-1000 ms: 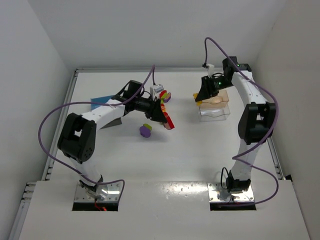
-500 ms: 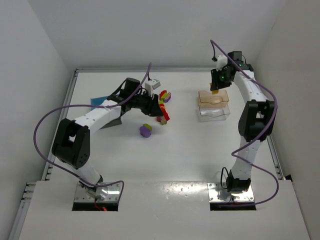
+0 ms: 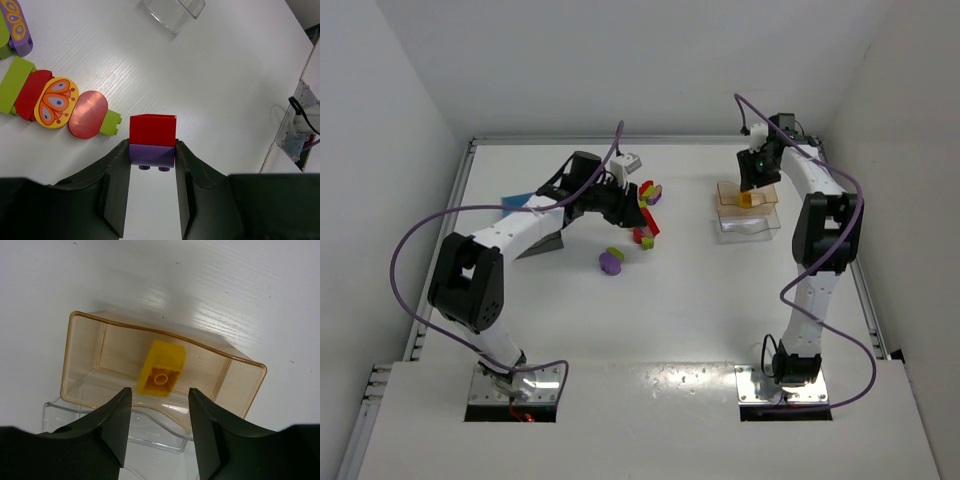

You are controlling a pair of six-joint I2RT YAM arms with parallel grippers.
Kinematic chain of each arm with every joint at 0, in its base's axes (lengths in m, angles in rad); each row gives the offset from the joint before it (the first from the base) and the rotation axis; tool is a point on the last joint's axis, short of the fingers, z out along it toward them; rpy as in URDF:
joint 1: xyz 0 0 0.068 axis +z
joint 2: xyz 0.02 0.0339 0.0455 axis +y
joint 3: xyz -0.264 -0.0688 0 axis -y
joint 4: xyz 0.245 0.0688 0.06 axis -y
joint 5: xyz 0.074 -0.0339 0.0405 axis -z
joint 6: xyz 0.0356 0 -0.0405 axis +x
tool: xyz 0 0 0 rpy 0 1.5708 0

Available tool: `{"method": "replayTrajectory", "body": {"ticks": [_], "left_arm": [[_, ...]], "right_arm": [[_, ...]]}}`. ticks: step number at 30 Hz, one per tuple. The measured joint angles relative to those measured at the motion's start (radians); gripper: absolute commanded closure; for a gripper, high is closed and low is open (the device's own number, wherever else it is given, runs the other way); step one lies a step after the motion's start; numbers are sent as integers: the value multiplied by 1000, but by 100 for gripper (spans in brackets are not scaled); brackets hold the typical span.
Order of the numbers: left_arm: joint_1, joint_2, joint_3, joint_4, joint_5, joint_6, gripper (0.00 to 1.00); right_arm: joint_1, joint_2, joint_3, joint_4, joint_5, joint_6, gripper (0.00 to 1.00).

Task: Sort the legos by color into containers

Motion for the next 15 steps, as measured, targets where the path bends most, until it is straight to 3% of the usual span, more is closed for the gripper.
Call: {"method": "replayTrajectory", "body": {"ticks": [3,8,15], "left_arm": [[2,12,2,0,-1,0,98],[7,24,2,0,2,0,98],[10,24,0,56,117,-25,96]], "right_arm": [[0,6,0,-11,3,-3,38],[0,-3,0,-30,-83,-7,38],[19,-44,128,-302,-624,-152,34]]}}
